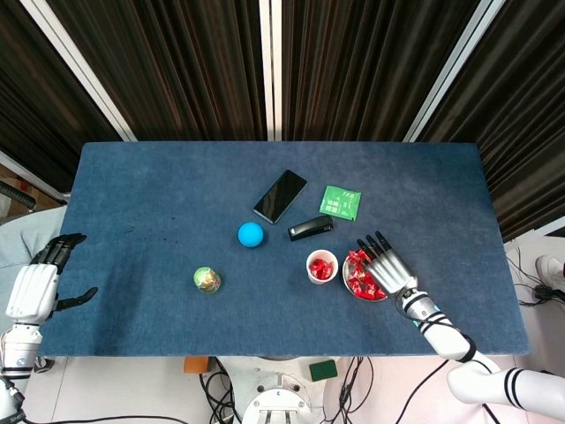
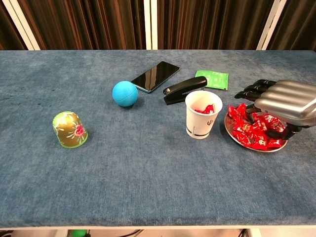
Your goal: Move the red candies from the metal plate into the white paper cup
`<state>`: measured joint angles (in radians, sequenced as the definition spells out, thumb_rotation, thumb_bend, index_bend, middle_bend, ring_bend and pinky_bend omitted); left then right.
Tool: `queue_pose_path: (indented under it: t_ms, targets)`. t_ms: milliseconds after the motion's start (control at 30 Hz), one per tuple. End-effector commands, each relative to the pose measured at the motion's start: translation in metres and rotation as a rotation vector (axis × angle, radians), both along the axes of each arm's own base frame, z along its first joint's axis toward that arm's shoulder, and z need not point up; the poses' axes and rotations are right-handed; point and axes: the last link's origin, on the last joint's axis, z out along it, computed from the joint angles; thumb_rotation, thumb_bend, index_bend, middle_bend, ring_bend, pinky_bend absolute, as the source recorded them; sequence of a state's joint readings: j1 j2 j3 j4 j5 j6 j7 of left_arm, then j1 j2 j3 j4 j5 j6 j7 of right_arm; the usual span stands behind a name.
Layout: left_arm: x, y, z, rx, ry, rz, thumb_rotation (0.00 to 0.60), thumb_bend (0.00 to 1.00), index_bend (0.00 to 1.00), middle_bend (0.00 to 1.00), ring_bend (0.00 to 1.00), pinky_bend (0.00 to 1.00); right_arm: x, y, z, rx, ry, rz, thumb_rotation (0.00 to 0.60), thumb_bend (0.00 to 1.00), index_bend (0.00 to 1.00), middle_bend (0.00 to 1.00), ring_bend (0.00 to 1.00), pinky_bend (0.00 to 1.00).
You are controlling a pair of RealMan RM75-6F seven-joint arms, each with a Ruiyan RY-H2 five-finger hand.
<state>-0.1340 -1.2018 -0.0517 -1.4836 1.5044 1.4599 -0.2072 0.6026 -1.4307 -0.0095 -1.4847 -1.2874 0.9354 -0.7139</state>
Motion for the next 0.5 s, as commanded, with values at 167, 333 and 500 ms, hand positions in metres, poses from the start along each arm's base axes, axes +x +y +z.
queue_pose_path:
  t_ms: [167, 333, 500]
  targets:
    - [-0.0002, 0.0004, -0.0006, -0.002, 0.001, 0.002, 0.600, 0.12, 0.16, 0.14, 0.10, 0.24, -0.0004, -0.0004, -0.0003, -0.002, 0.000, -0.001, 0.600, 0.36, 0.52, 0.01, 0.00, 0.00]
    - [-0.0005, 0.0005, -0.0005, -0.001, 0.000, 0.003, 0.600, 0.12, 0.16, 0.14, 0.10, 0.24, 0.0003, -0.0012, 0.0009, -0.010, -0.008, 0.003, 0.600, 0.37, 0.56, 0.01, 0.00, 0.00]
    - [-0.0006, 0.0004, -0.0006, -0.001, -0.001, 0.003, 0.600, 0.12, 0.16, 0.14, 0.10, 0.24, 0.0027, -0.0009, 0.0049, -0.022, -0.031, 0.013, 0.600, 0.38, 0.59, 0.02, 0.00, 0.00]
